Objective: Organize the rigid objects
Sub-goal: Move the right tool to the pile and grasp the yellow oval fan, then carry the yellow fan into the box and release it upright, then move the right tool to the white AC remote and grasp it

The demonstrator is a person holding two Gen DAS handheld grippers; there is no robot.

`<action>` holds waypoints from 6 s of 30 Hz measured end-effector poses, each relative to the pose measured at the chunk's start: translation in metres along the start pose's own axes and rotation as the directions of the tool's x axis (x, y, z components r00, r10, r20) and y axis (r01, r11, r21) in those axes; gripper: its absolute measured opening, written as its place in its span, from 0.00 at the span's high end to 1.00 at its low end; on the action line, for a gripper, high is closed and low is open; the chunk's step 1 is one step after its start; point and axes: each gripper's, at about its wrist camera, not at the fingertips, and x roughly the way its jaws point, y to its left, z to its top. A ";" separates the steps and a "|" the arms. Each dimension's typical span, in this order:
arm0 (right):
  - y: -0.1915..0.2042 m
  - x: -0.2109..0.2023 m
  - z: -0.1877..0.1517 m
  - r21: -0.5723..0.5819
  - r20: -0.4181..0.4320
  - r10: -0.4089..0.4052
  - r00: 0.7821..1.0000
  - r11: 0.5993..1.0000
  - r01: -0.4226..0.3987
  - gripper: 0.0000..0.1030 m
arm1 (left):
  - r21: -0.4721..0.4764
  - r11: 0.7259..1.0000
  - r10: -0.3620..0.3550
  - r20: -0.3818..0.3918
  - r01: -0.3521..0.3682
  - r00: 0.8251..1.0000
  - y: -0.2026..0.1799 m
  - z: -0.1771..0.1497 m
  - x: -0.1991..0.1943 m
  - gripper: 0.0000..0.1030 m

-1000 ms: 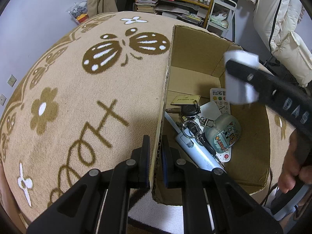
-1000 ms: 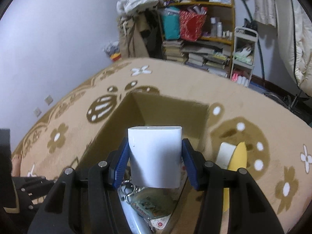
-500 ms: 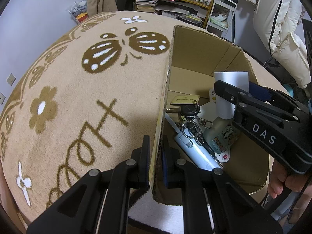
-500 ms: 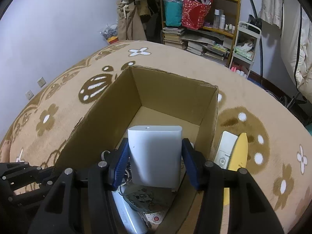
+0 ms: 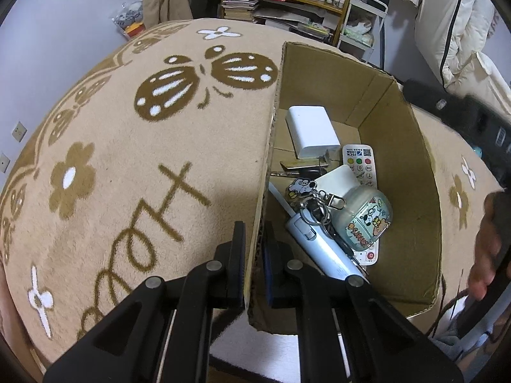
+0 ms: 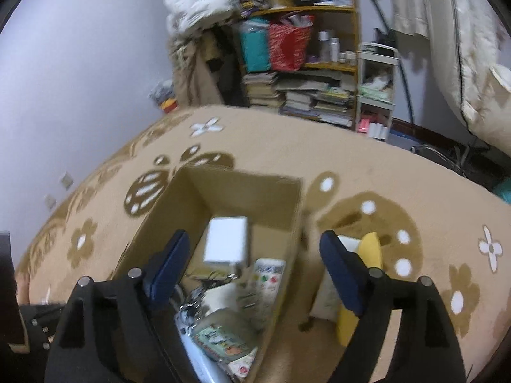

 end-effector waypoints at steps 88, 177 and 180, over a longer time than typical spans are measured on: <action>0.012 -0.042 0.017 -0.020 0.041 0.025 0.999 1.000 -0.024 0.93 | -0.001 1.000 0.000 -0.002 0.000 1.000 0.003 -0.001 0.001 0.89; -0.082 0.090 -0.053 0.075 -0.315 -0.145 0.938 0.981 0.177 0.30 | 0.002 1.000 0.001 -0.005 -0.001 1.000 0.000 -0.001 0.000 0.88; -0.079 0.094 -0.055 0.032 -0.341 -0.219 0.914 0.969 0.244 0.42 | 0.003 1.000 0.002 -0.006 -0.002 1.000 0.000 -0.001 0.000 0.88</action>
